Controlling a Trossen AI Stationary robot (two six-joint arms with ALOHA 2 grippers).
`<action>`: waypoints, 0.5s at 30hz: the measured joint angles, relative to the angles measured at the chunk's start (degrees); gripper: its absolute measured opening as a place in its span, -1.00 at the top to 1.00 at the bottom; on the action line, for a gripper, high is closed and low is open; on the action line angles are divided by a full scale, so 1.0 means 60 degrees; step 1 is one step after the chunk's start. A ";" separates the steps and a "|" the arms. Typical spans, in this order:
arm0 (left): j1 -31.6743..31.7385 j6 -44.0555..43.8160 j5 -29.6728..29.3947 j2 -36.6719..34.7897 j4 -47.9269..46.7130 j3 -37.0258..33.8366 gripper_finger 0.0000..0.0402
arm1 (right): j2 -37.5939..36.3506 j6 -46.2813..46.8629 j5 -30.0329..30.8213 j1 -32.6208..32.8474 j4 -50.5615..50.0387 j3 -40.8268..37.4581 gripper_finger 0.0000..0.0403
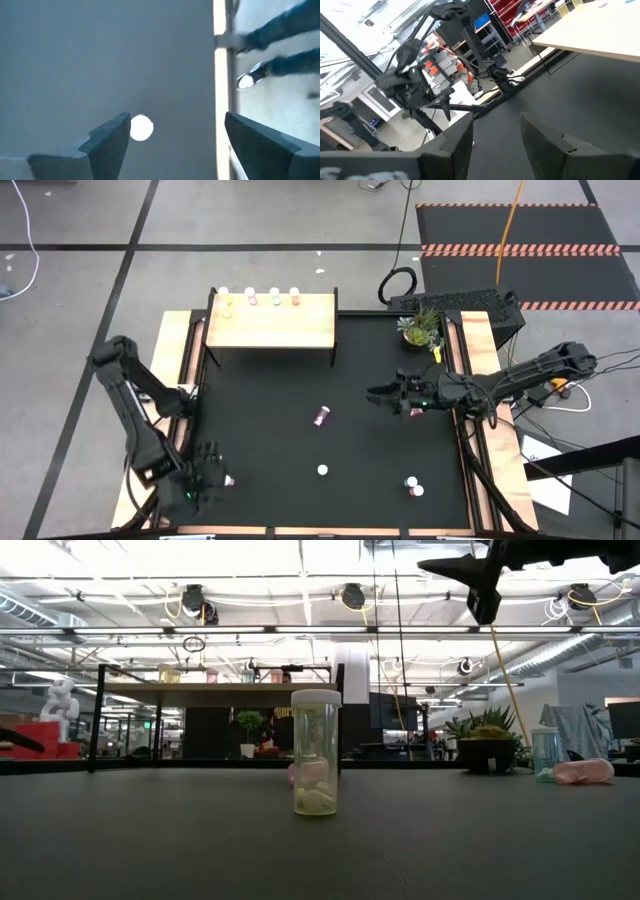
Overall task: Pick and place medicine bottles onto shelf by color
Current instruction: Put the bottom pink medicine bottle aligned with the other pink medicine bottle on the shelf
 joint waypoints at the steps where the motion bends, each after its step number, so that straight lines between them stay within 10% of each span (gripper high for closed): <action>1: -0.0070 -0.0038 0.0000 0.0245 0.0007 0.0000 -0.61 | 0.0000 0.0001 0.0003 -0.0003 0.0000 0.0000 0.23; 15: -0.0135 -0.2102 -0.0686 0.1606 -0.0603 -0.0645 -0.61 | 0.0000 0.0287 -0.0013 0.0039 0.0004 0.0000 0.23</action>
